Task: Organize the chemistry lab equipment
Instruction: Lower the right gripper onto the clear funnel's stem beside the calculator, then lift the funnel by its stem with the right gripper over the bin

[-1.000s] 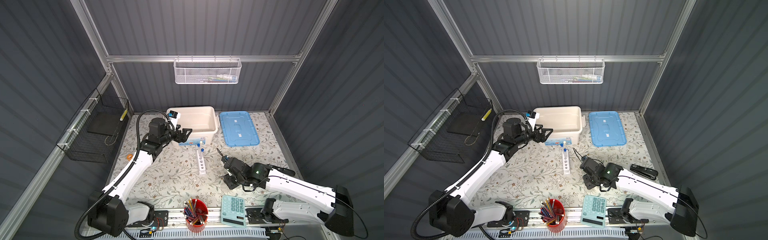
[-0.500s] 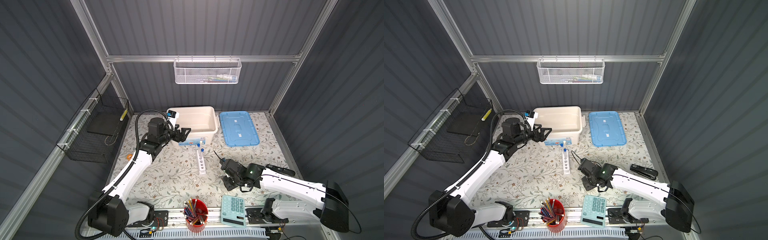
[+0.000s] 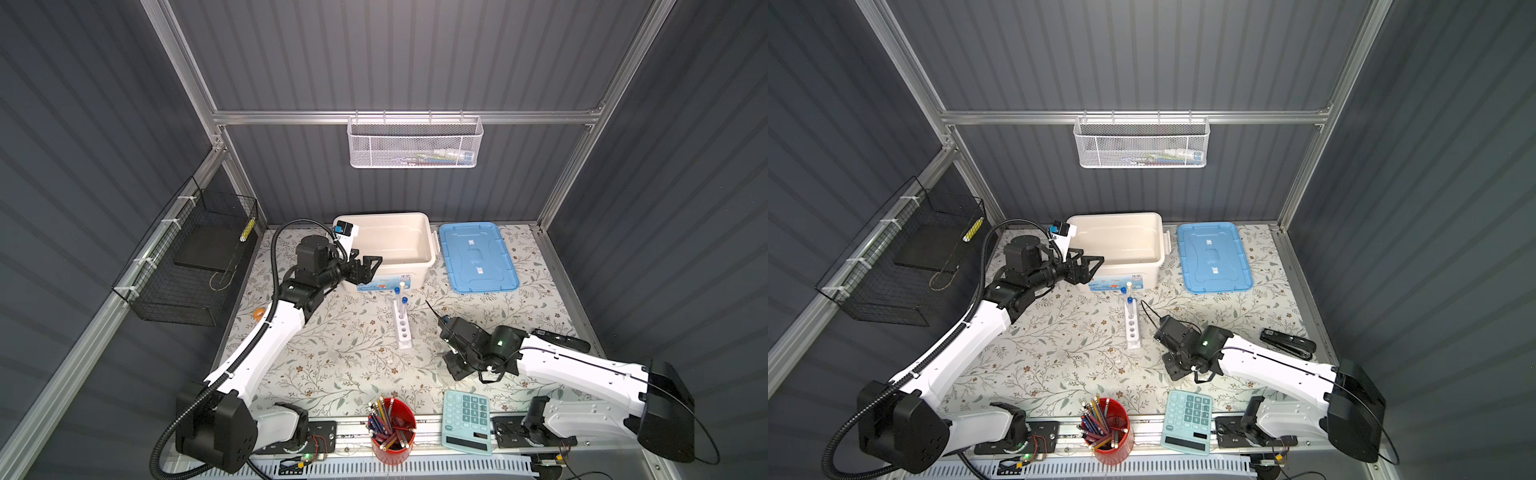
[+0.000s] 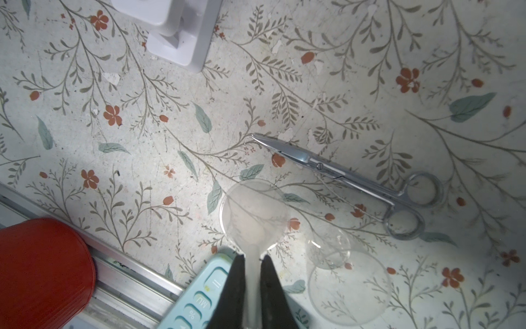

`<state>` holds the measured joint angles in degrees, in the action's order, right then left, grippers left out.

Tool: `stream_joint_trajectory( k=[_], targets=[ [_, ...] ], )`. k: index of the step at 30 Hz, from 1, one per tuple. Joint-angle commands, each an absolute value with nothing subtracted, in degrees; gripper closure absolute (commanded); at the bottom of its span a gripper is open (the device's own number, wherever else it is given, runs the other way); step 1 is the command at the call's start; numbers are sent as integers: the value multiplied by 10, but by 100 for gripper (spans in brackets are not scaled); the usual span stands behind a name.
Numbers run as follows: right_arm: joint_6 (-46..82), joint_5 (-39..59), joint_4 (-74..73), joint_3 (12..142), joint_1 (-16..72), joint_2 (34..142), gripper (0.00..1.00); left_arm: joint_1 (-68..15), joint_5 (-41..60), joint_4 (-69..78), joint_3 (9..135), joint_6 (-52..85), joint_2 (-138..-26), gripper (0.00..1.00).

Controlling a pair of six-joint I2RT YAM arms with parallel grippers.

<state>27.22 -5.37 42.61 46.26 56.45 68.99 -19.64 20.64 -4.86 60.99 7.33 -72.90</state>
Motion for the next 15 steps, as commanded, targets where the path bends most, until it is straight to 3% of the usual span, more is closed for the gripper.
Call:
stream_joint_trajectory(
  k=[1, 15],
  targets=[
    [244, -65, 467, 503, 562, 693, 97, -191, 202, -56, 612, 73, -731, 15],
    [92, -54, 578, 751, 434, 739, 98, -191, 193, -66, 616, 66, -716, 15]
  ],
)
